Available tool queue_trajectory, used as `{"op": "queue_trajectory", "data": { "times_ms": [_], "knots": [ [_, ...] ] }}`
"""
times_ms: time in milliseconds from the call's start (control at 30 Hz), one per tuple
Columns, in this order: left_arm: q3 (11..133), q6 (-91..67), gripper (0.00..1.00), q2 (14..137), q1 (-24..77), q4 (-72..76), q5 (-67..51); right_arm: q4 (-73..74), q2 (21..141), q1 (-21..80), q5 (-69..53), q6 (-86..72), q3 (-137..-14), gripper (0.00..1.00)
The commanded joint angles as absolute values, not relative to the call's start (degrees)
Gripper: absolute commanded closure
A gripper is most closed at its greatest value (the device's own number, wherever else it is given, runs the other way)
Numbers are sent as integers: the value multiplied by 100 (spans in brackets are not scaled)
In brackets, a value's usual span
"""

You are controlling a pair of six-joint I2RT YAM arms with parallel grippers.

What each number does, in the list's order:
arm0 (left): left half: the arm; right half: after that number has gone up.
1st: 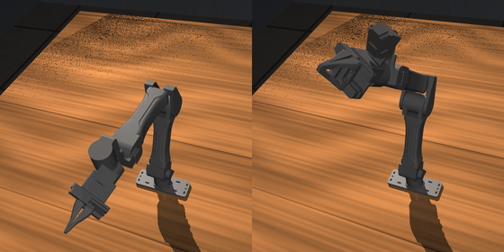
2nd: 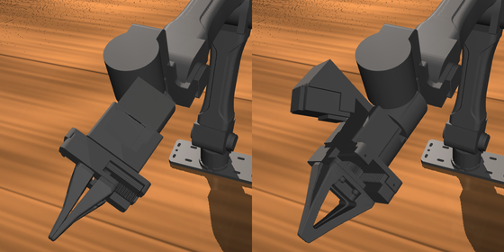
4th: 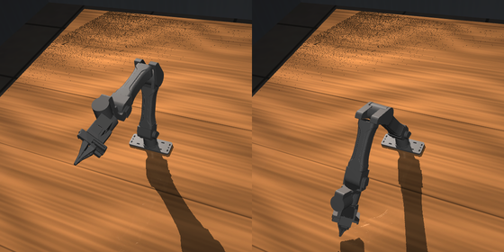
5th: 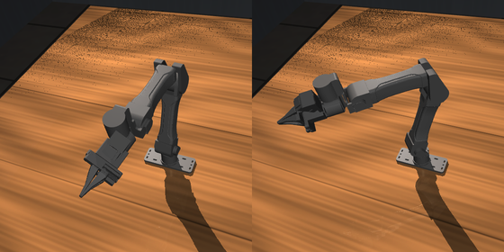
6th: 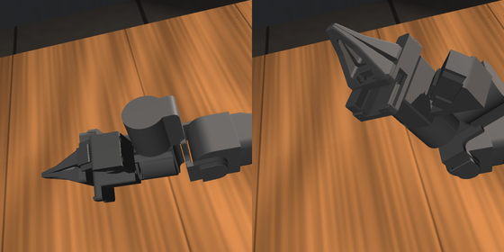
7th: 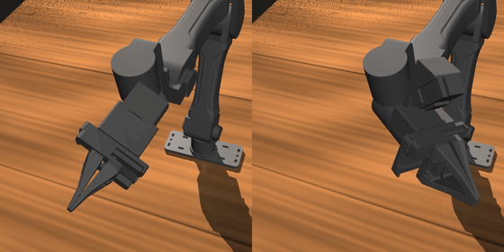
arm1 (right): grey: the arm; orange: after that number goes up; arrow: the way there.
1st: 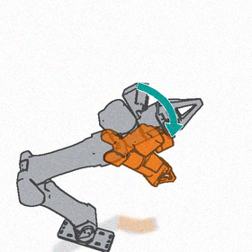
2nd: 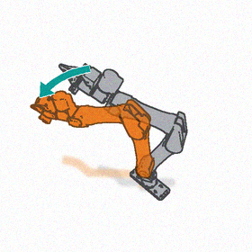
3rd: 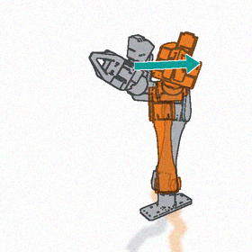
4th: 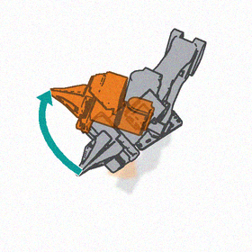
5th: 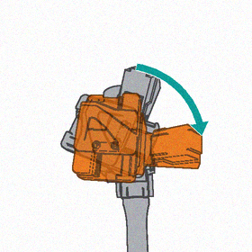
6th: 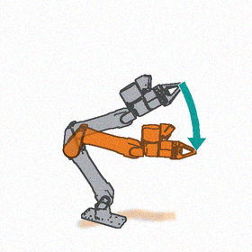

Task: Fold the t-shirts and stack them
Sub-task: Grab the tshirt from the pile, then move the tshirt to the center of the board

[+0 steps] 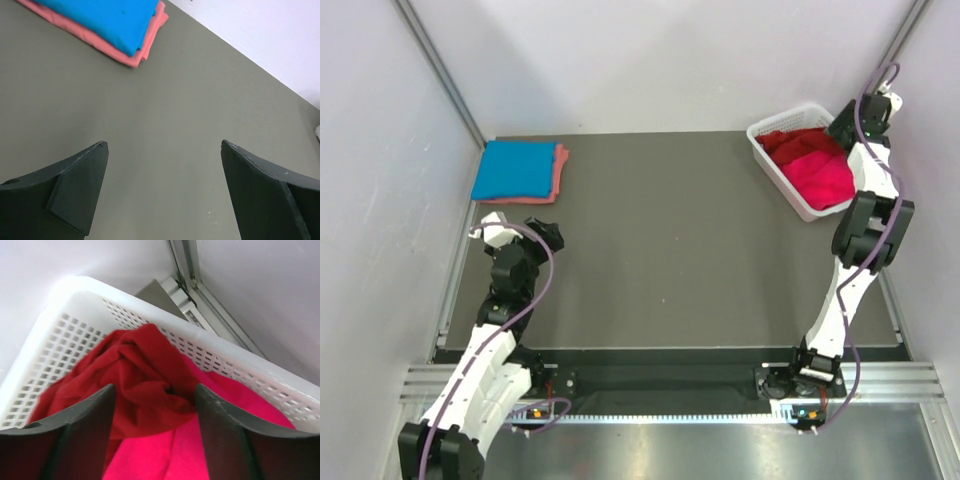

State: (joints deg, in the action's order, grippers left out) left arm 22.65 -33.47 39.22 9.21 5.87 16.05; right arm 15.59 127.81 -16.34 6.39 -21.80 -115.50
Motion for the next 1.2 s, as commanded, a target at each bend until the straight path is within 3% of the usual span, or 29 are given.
{"op": "queue_trajectory", "data": {
  "times_ms": [0, 133, 200, 233, 333, 533, 733, 1000, 1100, 1167],
  "knots": [
    [2723, -3559, 2, 4025, 932, 361, 1784, 1625, 13068, -1679, 668, -2232, -12066, 38],
    [3294, -3472, 2, 4359, 923, -654, 1801, 1749, 13420, -1661, 554, -2320, -12497, 47],
    [3767, -3559, 2, 4595, 923, -1193, 2020, 1845, 13491, -1652, 510, -2338, -12620, 62],
    [3910, -3699, 2, 4666, 923, -1596, 2195, 1924, 13500, -1652, 484, -2364, -12804, 80],
    [4297, -3455, 2, 4904, 914, -1898, 1935, 2065, 13404, -1644, 352, -2399, -13121, 100],
    [4500, -3200, 1, 4896, 905, -1995, 1038, 2259, 12659, -1495, 176, -2452, -13526, 100],
    [4886, -3199, 0, 5036, 905, -2293, 71, 2241, 11489, -670, 18, -2207, -13482, 100],
    [5203, -3349, 13, 4870, 905, -2742, -658, 2995, 10040, 1615, -114, -2188, -13097, 100],
    [5221, -3296, 17, 4720, 905, -2847, -861, 3304, 9355, 2590, 166, -2040, -12056, 100],
    [5352, -3217, 18, 4624, 905, -3074, -766, 3226, 8906, 3230, 508, -2056, -11237, 89]
  ]
}}
